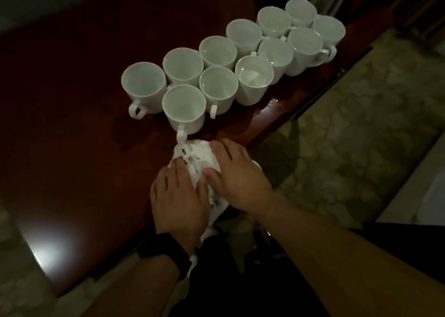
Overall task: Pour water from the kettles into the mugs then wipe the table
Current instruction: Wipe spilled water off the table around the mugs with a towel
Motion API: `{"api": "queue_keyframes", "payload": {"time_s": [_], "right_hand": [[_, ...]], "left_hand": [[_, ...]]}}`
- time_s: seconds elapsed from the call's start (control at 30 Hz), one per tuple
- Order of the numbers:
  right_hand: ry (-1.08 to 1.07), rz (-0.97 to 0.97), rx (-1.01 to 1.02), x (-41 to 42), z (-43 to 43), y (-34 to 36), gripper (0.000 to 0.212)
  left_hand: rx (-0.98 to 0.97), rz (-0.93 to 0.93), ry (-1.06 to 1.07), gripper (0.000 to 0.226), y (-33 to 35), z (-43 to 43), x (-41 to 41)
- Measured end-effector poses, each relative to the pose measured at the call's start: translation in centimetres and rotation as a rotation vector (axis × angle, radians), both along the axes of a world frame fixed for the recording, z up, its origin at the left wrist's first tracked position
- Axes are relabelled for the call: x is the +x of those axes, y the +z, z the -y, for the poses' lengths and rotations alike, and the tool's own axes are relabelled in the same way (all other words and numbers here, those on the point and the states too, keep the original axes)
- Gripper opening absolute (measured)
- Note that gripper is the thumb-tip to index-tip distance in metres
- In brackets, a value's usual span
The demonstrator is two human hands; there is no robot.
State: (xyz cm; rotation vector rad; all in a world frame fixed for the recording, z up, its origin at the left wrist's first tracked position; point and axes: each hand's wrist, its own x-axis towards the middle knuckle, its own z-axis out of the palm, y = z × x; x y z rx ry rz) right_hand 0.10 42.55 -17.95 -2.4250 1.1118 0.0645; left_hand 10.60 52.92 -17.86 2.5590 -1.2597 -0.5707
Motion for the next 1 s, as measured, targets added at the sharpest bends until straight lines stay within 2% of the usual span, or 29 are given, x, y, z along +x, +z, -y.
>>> {"api": "queue_keyframes", "payload": {"time_s": [0.17, 0.27, 0.4, 0.47, 0.53, 0.63, 0.73, 0.8, 0.87, 1.0], "right_hand": [[0.072, -0.015, 0.013, -1.1, 3.4, 0.7, 0.068], [0.029, -0.006, -0.090, -1.5, 4.5, 1.0, 0.078], [-0.271, -0.070, -0.239, -1.6, 3.5, 1.4, 0.094], [-0.448, -0.116, -0.141, -1.7, 2.8, 1.0, 0.099], [-0.617, -0.062, 0.071, -1.6, 2.2, 0.5, 0.103], [-0.709, 0.144, 0.277, -0.6, 1.3, -0.1, 0.096], [-0.741, 0.318, 0.288, 0.0, 0.6, 0.0, 0.086], [-0.755, 0.416, 0.223, 0.1, 0.2, 0.2, 0.074], [-0.746, 0.422, 0.188, 0.4, 0.1, 0.4, 0.074], [-0.672, 0.232, 0.139, 1.2, 0.5, 0.8, 0.072]], "left_hand": [[0.013, -0.019, 0.025, 0.082, 0.0, 1.4, -2.0], [0.036, -0.006, 0.034, 0.089, -0.1, 2.2, -2.6], [0.029, 0.014, 0.035, 0.088, 0.1, 2.8, -2.7], [0.039, 0.014, 0.032, 0.087, 0.0, 3.0, -2.5], [0.049, 0.007, 0.028, 0.089, 0.1, 3.2, -2.1], [0.023, -0.025, 0.025, 0.087, 0.2, 3.4, -1.6], [0.001, -0.045, -0.017, 0.088, 0.4, 3.1, -1.1], [-0.019, -0.076, -0.064, 0.091, 0.5, 2.8, -0.5], [-0.035, -0.102, -0.148, 0.091, 0.6, 2.4, 0.0], [-0.096, -0.018, -0.350, 0.084, 1.0, 2.6, 1.4]]}}
